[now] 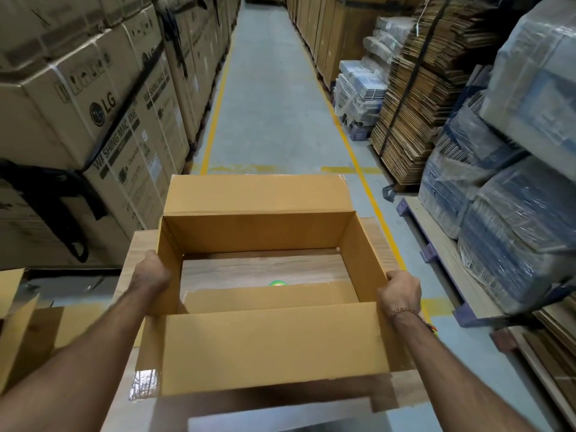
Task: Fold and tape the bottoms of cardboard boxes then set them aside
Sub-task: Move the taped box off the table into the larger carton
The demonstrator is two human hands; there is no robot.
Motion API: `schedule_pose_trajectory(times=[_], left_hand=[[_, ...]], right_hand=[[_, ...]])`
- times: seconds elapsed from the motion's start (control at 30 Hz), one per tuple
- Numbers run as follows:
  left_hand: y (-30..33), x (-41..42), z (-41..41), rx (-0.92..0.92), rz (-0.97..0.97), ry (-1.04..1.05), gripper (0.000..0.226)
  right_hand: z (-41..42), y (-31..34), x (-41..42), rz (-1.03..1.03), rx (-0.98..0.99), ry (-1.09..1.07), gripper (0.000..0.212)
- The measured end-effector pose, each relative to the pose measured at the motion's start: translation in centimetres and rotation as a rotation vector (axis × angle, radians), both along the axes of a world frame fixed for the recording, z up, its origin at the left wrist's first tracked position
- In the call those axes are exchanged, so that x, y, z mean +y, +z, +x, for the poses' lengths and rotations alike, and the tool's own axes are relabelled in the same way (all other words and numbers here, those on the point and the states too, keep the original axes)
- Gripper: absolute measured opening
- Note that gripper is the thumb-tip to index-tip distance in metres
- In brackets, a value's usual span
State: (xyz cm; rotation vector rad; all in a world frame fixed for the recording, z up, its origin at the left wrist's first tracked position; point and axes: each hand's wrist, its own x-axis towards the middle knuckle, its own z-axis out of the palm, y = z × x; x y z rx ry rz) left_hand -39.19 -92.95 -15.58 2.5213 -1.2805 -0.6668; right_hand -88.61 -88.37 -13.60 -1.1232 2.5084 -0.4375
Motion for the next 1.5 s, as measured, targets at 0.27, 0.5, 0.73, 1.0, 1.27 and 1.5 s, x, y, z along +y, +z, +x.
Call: schedule_pose_trajectory(times=[0.27, 0.5, 0.73, 1.0, 1.27, 1.5], left_hand=[[0.9, -0.8, 0.1, 0.051, -0.097, 0.026, 0.051], [2.3, -6.1, 0.6, 0.044, -0.162, -0.057, 0.073], [3.0, -10.6, 0.1, 0.213, -0.143, -0.061, 0.083], [4.8, -11.1, -2.3, 0.338, -0.214, 0.086, 0.084], [6.6, -10.1, -4.6, 0.529, -0.207, -0.082, 0.036], [10.0, -8.8, -8.4, 0.714, -0.164, -0.285, 0.029]], right_hand=[[-1.1, -0.3, 2.3, -0.251, 0.014, -0.124, 0.046], [-1.7, -0.5, 6.0, 0.010, -0.169, -0.410, 0.073], [-1.6, 0.1, 7.4, -0.181, -0.507, -0.436, 0.043], [-2.3, 2.9, 6.6, -0.294, -1.369, -0.608, 0.034], [1.4, 6.0, 2.5, -0.494, -1.519, -0.633, 0.044], [4.8, 8.9, -2.0, -0.585, -1.517, -0.583, 0.024]])
